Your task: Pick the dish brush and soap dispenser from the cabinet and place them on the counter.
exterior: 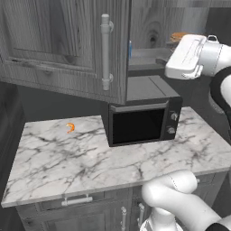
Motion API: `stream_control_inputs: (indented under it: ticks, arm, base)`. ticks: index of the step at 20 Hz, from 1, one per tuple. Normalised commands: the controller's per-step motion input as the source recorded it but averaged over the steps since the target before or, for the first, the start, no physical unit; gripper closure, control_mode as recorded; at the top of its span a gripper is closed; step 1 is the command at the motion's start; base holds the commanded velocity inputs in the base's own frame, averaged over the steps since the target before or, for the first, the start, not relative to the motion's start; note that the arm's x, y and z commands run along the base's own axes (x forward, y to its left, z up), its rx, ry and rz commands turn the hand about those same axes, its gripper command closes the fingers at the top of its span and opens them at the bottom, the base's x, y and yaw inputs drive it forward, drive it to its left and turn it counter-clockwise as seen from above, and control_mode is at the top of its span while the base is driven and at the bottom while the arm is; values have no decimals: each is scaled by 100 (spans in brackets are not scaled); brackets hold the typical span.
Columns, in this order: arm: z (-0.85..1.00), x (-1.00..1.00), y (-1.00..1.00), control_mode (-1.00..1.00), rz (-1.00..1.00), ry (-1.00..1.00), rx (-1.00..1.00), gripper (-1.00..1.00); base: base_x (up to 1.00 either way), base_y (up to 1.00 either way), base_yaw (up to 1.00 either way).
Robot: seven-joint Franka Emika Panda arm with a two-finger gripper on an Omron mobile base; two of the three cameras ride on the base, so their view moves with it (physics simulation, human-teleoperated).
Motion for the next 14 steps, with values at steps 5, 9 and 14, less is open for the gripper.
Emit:
stream_control_inputs:
  ticks: [5, 9, 14]
  arm:
    - [0, 6, -24, -100, 9, 0, 3, -100]
    - [-4, 21, -11, -100, 6, -1, 2, -100]
    - [-11, 21, 0, -100, 6, 0, 0, -100]
  base:
    - [0, 0, 0]
    - [0, 0, 0]
    - [0, 0, 0]
